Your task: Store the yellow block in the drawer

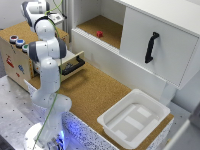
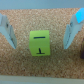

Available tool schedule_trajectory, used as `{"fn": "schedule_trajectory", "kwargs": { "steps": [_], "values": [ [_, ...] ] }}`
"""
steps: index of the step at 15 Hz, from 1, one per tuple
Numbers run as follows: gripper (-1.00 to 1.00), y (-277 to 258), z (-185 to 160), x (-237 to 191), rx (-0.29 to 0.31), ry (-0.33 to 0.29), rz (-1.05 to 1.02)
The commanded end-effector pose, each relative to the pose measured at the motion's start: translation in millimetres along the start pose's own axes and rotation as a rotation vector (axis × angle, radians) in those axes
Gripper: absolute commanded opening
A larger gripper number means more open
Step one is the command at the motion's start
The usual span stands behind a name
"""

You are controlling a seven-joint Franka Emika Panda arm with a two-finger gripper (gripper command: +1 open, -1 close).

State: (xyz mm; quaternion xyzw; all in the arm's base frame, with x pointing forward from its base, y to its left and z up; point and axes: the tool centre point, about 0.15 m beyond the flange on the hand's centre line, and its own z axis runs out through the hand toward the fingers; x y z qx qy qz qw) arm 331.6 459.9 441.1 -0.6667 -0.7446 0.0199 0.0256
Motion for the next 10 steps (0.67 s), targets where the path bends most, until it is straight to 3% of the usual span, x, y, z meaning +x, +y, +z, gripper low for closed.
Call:
{"fn": "schedule_trajectory", "kwargs": {
  "steps": [1, 7, 10],
  "values": [
    [-1.00, -8.2, 12.8, -3.2, 0.003, 0.040, 0.002],
    [-1.00, -22.2, 28.0, 4.9, -0.046, 0.040, 0.029],
    [-1.00, -29.2, 17.6, 0.7, -0.093, 0.055, 0.053]
  ]
}}
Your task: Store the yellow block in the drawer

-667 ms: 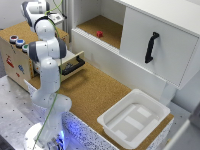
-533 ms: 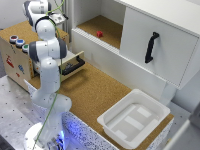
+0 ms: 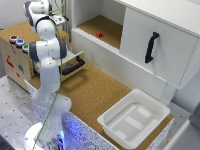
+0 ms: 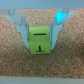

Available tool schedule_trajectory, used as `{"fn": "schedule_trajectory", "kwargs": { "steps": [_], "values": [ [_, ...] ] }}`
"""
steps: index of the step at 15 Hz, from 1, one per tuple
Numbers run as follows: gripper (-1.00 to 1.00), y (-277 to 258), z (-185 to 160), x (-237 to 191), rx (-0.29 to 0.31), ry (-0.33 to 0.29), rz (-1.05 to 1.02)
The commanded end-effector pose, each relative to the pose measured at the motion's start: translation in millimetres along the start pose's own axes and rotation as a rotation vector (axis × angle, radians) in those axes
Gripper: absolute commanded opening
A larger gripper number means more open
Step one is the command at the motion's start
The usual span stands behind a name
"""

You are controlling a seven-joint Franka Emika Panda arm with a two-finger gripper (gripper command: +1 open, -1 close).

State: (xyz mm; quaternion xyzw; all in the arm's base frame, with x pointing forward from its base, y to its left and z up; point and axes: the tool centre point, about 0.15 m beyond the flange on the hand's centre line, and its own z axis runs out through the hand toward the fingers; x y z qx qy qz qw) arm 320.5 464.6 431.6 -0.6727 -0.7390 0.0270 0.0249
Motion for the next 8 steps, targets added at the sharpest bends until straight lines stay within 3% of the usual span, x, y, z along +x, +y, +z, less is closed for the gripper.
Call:
{"fn": "schedule_trajectory", "kwargs": {
  "steps": [1, 4, 6, 8],
  "values": [
    [-1.00, -22.3, -0.8, -9.2, -0.123, 0.079, 0.050],
    [-1.00, -34.3, -14.8, -23.6, -0.179, 0.097, 0.109],
    [-1.00, -35.2, -4.0, -37.4, -0.245, 0.067, 0.218],
    [-1.00, -37.1, 4.7, -56.8, -0.282, 0.078, 0.297]
  ]
}}
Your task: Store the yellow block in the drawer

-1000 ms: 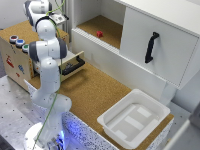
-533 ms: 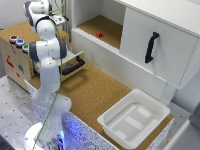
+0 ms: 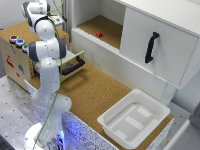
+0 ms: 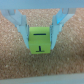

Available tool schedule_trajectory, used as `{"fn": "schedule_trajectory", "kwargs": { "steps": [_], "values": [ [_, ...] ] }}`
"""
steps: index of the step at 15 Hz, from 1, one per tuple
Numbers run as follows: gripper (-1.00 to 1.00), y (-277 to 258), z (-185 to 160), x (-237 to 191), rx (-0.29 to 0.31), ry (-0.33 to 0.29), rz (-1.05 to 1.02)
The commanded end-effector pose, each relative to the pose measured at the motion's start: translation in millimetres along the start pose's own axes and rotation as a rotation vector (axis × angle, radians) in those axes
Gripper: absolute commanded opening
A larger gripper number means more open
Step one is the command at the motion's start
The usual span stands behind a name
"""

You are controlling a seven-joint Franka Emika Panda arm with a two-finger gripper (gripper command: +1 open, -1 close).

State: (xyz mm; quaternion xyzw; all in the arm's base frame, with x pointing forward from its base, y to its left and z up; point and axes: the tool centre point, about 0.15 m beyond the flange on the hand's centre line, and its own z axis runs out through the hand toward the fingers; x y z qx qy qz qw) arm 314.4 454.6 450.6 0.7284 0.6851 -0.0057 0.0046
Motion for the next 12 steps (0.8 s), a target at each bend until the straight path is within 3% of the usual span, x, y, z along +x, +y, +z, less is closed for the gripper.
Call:
{"fn": "schedule_trajectory", "kwargs": {
  "steps": [1, 3, 7, 12],
  "values": [
    [-1.00, -24.4, 22.5, -64.5, -0.199, 0.129, 0.160],
    [-1.00, -27.4, 28.2, -99.4, -0.180, 0.185, 0.200],
    [-1.00, -23.8, 42.4, -155.5, -0.106, 0.231, 0.246],
    [-1.00, 3.8, 87.2, -178.3, 0.019, 0.219, 0.210]
  ]
}}
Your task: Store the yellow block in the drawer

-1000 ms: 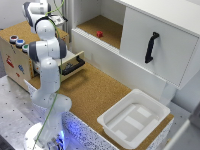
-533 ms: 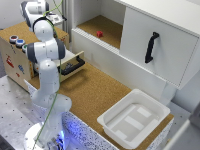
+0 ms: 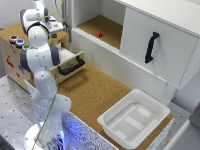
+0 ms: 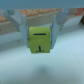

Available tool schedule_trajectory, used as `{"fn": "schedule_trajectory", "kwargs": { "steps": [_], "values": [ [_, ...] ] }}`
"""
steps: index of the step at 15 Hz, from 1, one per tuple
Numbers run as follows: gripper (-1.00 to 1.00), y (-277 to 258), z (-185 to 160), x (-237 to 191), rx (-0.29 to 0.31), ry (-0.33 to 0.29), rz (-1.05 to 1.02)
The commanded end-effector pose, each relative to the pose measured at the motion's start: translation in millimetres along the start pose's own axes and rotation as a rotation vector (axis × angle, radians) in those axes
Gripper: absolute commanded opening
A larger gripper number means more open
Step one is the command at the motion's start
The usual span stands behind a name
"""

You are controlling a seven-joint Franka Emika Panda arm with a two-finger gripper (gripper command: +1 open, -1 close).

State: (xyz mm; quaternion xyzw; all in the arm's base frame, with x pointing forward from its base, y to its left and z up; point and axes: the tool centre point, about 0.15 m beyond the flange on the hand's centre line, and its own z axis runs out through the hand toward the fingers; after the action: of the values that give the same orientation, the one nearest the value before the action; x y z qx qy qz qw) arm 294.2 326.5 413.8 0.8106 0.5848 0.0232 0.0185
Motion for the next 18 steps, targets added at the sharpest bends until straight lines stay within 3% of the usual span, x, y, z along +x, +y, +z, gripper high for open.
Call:
{"fn": "schedule_trajectory", "kwargs": {
  "steps": [1, 8, 14, 15, 18],
  "values": [
    [-1.00, 32.5, 54.6, -41.5, 0.123, 0.182, -0.070],
    [-1.00, 59.0, 77.2, 0.0, 0.155, 0.147, -0.188],
    [-1.00, 47.3, 87.6, 18.8, 0.128, 0.047, -0.215],
    [1.00, 43.9, 84.3, 18.6, 0.108, 0.024, -0.206],
    [1.00, 35.4, 68.8, 14.5, 0.060, 0.005, -0.178]
  ]
}}
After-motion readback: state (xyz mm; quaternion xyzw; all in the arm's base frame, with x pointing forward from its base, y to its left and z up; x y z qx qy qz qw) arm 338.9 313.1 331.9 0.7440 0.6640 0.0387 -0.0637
